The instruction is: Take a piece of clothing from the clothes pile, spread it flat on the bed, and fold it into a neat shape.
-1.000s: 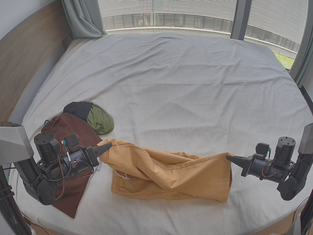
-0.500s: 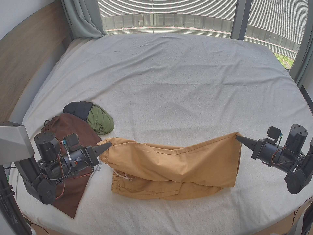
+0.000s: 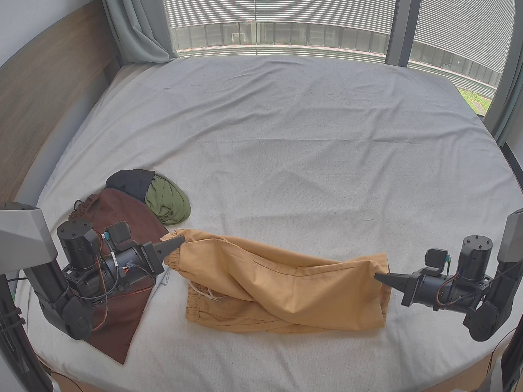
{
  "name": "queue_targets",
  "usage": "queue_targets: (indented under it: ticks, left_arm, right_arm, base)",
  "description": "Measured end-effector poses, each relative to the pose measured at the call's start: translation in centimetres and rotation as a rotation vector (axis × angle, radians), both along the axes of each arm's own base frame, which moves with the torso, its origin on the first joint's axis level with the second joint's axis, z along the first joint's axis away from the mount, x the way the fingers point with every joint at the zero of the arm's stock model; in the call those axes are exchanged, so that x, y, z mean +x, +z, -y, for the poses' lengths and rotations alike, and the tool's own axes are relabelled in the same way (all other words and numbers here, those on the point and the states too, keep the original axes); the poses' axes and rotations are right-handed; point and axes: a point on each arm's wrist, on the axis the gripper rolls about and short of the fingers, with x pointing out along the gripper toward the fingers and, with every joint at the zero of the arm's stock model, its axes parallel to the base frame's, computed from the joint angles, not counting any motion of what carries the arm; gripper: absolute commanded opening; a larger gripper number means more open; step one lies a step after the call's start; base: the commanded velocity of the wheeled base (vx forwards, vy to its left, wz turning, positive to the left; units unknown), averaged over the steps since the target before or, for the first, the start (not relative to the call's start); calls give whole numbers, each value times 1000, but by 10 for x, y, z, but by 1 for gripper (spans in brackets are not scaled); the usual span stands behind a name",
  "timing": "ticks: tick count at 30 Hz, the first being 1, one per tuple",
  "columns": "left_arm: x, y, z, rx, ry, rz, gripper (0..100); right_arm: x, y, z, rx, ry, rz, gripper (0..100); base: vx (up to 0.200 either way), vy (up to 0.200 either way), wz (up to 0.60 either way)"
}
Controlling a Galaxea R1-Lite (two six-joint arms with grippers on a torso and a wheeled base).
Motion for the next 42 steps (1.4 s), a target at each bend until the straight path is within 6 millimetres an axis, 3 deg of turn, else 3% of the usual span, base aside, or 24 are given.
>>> queue_targets:
  ticks: [10, 19, 20, 42]
  left_arm:
    - [1, 0, -2, 0, 8, 0, 0]
    - [1, 0, -2, 0, 8, 1, 0]
    - [1, 0, -2, 0, 8, 1, 0]
    - [2, 1, -2, -1, 8, 6, 0]
  right_arm:
    - [-6, -29, -9, -50, 47, -114, 0]
    - [-2, -33, -9, -53, 41, -121, 0]
    - [-2, -33, -8, -52, 41, -120, 100]
    - [14, -28, -16, -27, 57, -62, 100]
  base:
    - [0, 0, 0]
    - [0, 0, 0]
    - [0, 0, 0]
    - [0, 0, 0]
